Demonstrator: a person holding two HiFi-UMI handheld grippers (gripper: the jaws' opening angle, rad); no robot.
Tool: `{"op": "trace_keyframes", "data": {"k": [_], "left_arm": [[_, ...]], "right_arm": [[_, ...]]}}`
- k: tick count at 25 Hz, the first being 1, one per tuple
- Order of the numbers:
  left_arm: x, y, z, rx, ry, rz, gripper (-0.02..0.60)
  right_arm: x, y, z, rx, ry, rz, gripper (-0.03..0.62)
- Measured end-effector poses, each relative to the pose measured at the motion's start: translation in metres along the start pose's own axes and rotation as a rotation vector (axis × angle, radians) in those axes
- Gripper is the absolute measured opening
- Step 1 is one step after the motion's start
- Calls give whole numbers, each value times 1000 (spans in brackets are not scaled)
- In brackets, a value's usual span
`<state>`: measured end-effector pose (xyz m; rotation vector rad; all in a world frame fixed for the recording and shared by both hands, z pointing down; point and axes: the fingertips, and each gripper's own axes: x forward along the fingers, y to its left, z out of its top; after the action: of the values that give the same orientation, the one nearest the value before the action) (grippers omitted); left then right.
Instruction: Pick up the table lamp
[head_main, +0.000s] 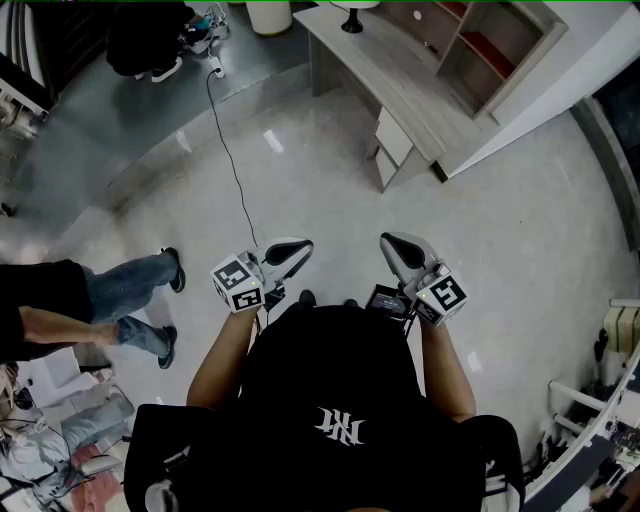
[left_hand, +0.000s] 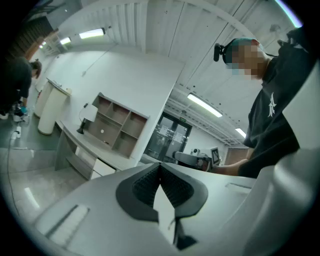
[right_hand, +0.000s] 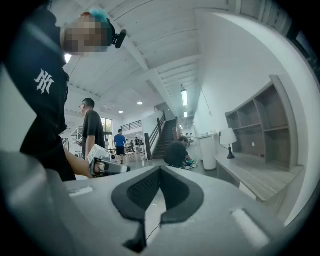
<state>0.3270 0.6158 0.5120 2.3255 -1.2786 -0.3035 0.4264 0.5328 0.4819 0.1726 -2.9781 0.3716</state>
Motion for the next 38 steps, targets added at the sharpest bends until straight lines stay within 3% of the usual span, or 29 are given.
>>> {"op": "trace_keyframes", "data": {"k": [3, 5, 10, 17, 32, 38], "left_arm": [[-20, 36, 37, 10, -107, 55, 2], [-32, 48, 45, 18, -122, 70, 2], [-46, 47, 37, 62, -58, 69, 2], [-43, 41, 25, 75, -28, 23, 2], [-50, 48, 30, 145, -7, -20, 2], [-51, 81, 20, 202, 4, 99, 2]], "right_arm": [[18, -5, 9, -54, -33, 10, 2], [24, -8, 5, -78, -38, 8, 2], [33, 2, 1, -77, -17, 4, 2], [39, 15, 0, -104, -41, 30, 2], [55, 20, -14, -110, -27, -127, 2], [65, 15, -19, -108, 12, -172, 2]]}}
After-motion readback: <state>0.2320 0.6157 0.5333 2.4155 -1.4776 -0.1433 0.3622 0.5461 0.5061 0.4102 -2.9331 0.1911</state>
